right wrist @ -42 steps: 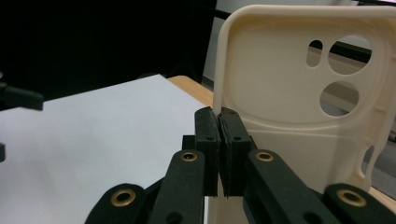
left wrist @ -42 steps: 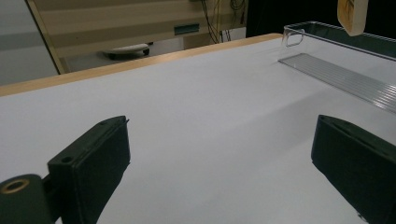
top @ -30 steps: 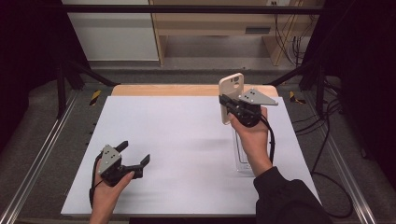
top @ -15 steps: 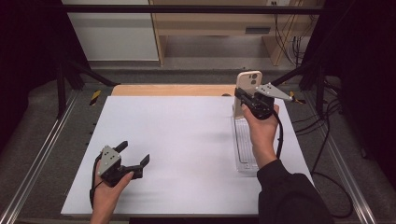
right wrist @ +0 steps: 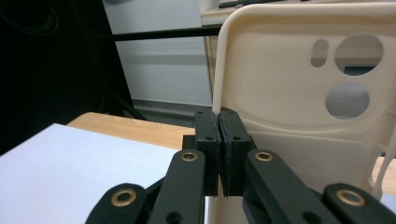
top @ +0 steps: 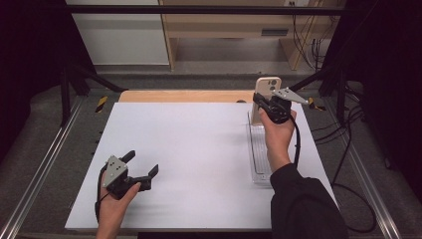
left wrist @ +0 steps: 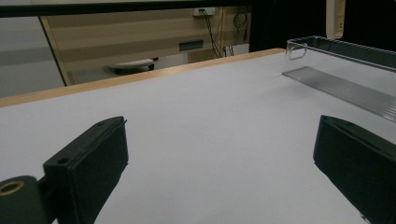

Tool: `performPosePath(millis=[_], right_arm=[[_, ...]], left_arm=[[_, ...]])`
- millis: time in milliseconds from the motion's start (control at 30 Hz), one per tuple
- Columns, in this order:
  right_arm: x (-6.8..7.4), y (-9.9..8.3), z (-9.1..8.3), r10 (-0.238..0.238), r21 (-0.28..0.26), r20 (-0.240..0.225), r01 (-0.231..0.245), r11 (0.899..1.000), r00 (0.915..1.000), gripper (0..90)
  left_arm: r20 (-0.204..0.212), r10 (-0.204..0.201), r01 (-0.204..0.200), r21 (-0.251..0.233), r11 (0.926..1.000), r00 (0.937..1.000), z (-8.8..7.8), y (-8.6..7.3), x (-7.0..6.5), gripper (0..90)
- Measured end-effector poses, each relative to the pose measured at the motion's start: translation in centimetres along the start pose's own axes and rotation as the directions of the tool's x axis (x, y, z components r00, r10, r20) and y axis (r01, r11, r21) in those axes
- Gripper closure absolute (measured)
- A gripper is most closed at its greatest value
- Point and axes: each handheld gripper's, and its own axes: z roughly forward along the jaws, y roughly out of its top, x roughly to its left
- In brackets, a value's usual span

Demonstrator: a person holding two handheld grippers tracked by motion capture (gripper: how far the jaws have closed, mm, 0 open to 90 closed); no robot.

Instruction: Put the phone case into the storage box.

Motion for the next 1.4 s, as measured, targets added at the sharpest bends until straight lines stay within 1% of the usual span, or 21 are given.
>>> performPosePath(millis=[133, 200, 400, 500, 633, 733, 867, 1233, 1400], right_arm=[[-0.4, -0.4, 0.5, -0.003, 0.012, 0.019, 0.003, 1.000, 0.9998, 88.0], [-0.7, -0.6, 0.8, 0.002, 0.012, 0.033, -0.003, 1.000, 0.9995, 88.0], [-1.4, -1.2, 1.7, 0.026, 0.026, 0.050, -0.027, 0.999, 0.9984, 88.0], [-1.5, -1.4, 2.1, 0.030, 0.031, 0.059, -0.032, 0.999, 0.9978, 88.0], [-1.4, -1.5, 2.3, 0.020, 0.028, 0.091, -0.023, 0.999, 0.9956, 88.0], [-1.5, -1.6, 2.5, 0.002, 0.030, 0.097, -0.005, 1.000, 0.9953, 88.0], [-1.7, -2.0, 2.8, 0.002, 0.041, 0.101, -0.006, 0.999, 0.9949, 88.0], [-1.8, -2.4, 3.3, 0.011, 0.050, 0.108, -0.017, 0.999, 0.9941, 88.0], [-1.8, -2.6, 3.5, 0.005, 0.062, 0.107, -0.012, 0.998, 0.9943, 88.0]], left_arm=[[0.001, 0.000, 0.000, -0.001, 1.0000, 1.0000, 0.0, 0.0, 0.0, 3.0], [0.001, -0.001, 0.001, -0.002, 1.0000, 1.0000, 0.0, 0.0, 0.0, 3.1], [0.000, -0.004, 0.004, -0.004, 1.0000, 1.0000, 0.0, 0.0, 0.0, 2.8], [0.001, -0.004, 0.004, -0.005, 1.0000, 1.0000, -0.1, 0.0, 0.1, 2.8], [0.003, 0.007, -0.007, -0.009, 0.9999, 1.0000, -0.1, 0.0, 0.1, 2.7], [0.005, 0.005, -0.005, -0.010, 0.9999, 1.0000, -0.1, 0.0, 0.0, 2.7], [0.010, 0.009, -0.009, -0.009, 0.9999, 0.9999, -0.1, 0.0, -0.1, 2.7], [0.005, -0.001, 0.001, -0.017, 0.9998, 1.0000, -0.2, 0.0, 0.1, 2.1], [0.008, 0.001, 0.000, -0.017, 0.9999, 1.0000, -0.2, 0.0, 0.1, 2.1]])
